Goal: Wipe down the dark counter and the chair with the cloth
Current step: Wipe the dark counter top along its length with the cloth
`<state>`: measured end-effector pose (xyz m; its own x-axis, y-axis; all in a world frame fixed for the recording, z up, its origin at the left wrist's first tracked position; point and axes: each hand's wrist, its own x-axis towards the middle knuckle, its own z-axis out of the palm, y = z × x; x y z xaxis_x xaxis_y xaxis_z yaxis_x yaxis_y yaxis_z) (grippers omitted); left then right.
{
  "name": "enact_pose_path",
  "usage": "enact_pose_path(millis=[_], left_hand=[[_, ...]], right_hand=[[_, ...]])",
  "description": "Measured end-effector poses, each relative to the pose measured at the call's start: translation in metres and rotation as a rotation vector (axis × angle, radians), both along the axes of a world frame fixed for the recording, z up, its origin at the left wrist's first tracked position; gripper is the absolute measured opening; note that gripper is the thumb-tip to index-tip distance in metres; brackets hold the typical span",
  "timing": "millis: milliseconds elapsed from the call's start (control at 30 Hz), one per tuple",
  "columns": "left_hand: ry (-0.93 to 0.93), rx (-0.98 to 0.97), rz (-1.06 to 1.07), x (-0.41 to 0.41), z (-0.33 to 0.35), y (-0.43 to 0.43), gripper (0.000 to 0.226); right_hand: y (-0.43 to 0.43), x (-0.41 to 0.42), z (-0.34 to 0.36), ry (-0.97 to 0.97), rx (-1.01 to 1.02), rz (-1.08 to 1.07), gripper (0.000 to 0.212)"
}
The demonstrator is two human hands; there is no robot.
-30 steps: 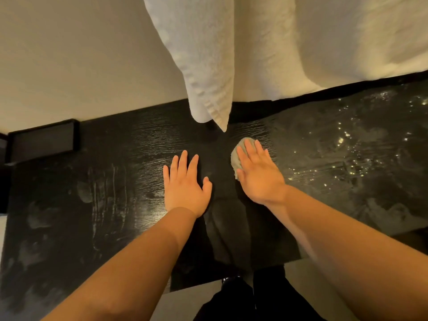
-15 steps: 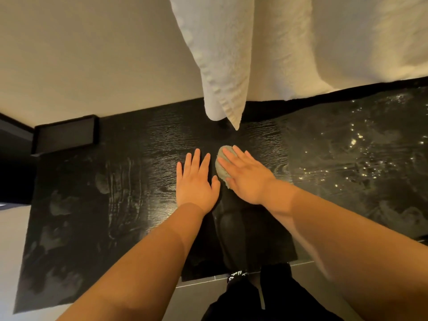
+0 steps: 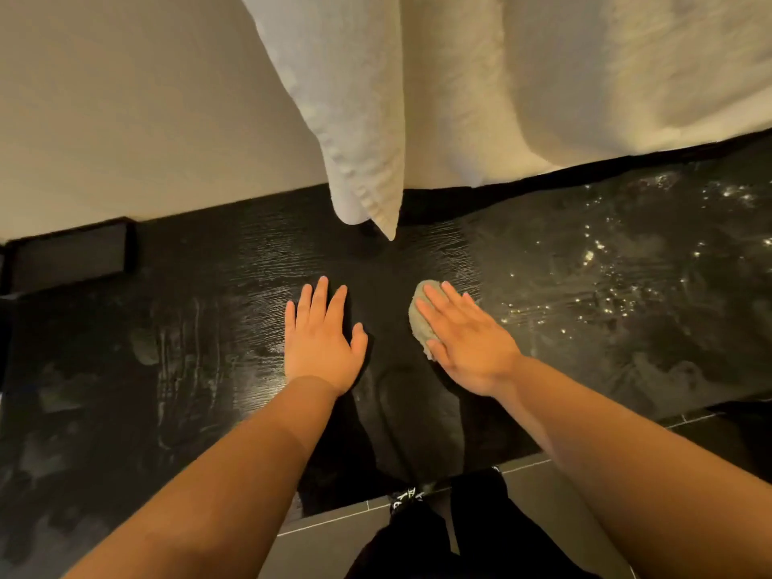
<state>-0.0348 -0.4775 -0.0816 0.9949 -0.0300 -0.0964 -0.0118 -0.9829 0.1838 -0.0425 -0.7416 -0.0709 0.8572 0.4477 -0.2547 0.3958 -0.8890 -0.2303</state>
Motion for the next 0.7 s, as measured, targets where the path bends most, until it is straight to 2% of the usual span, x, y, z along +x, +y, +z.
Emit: enact_pose_path(millis=[133, 333, 433, 500, 600, 700], left_hand=[[0.009, 0.015, 0.01, 0.0, 0.001, -0.002, 0.072], [-0.004, 0.03, 0.011, 0.0, 0.002, -0.003, 0.072], [-0.001, 0.039, 0.024, -0.002, 0.004, -0.005, 0.07], [-0.001, 0.05, 0.038, -0.002, 0.005, -0.007, 0.068], [0.009, 0.058, 0.085, -0.007, 0.006, -0.015, 0.066], [0.031, 0.014, 0.154, -0.011, 0.005, -0.017, 0.063]], right_hand=[[0.01, 0.0, -0.004, -0.016, -0.007, -0.182, 0.066], [-0.006, -0.075, 0.0, 0.009, 0.007, 0.038, 0.065], [-0.037, -0.071, -0.001, 0.016, -0.03, 0.175, 0.064], [-0.049, -0.051, -0.001, 0.003, -0.035, 0.094, 0.065], [-0.046, -0.034, -0.001, -0.002, -0.027, -0.142, 0.068], [-0.027, -0.056, -0.002, -0.011, -0.02, -0.196, 0.07]])
